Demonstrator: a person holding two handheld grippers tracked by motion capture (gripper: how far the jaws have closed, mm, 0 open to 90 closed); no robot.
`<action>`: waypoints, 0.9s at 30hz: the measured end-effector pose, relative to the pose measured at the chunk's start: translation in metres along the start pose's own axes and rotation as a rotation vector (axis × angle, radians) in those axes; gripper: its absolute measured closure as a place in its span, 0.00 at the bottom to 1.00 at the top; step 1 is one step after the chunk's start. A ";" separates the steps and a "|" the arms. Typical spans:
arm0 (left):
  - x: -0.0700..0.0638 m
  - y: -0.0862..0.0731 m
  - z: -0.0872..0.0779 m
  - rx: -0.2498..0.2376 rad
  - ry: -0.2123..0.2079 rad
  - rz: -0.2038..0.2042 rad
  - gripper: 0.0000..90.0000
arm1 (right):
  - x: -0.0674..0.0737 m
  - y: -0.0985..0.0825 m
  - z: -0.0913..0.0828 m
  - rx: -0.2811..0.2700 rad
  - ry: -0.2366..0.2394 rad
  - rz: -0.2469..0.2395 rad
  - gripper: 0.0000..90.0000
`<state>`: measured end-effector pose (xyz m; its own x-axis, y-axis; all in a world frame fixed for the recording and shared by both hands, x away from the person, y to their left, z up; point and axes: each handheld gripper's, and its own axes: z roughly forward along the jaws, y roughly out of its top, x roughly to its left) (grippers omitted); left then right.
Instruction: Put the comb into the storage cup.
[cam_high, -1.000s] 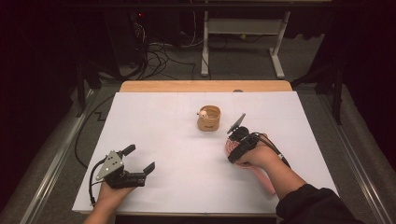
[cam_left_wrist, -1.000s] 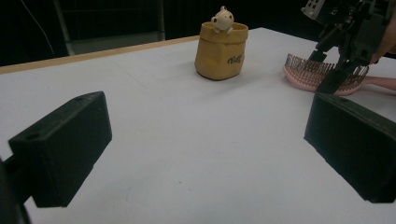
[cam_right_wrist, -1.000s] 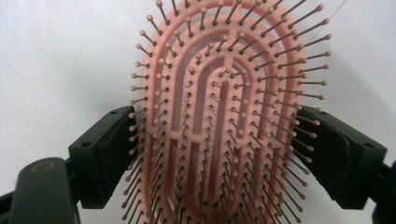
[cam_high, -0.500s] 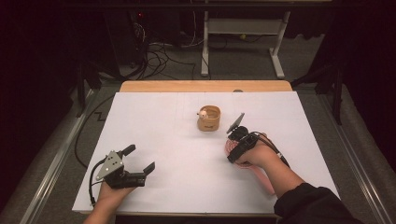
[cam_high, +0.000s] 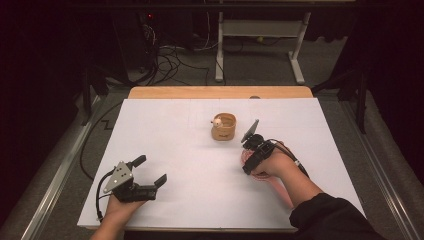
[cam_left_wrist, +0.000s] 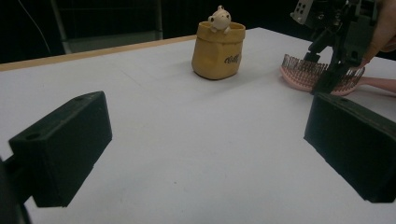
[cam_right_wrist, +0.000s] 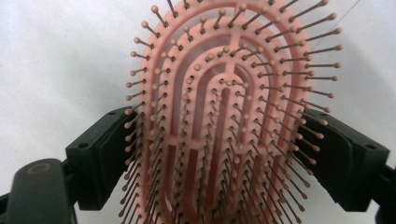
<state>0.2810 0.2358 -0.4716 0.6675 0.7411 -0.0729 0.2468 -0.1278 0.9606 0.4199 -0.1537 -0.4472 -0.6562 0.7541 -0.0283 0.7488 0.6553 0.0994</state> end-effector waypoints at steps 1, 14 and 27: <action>0.000 0.000 0.000 0.000 0.000 0.000 0.02 | 0.000 0.000 0.000 0.000 0.000 0.000 0.16; 0.001 0.000 -0.001 -0.002 0.001 -0.001 0.02 | 0.000 0.003 -0.001 0.025 -0.006 0.003 0.20; 0.001 0.000 -0.001 -0.001 0.003 -0.001 0.02 | 0.000 0.003 -0.002 0.029 -0.005 0.025 0.22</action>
<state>0.2813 0.2375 -0.4714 0.6650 0.7432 -0.0730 0.2465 -0.1262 0.9609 0.4220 -0.1516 -0.4447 -0.6371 0.7702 -0.0307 0.7672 0.6374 0.0712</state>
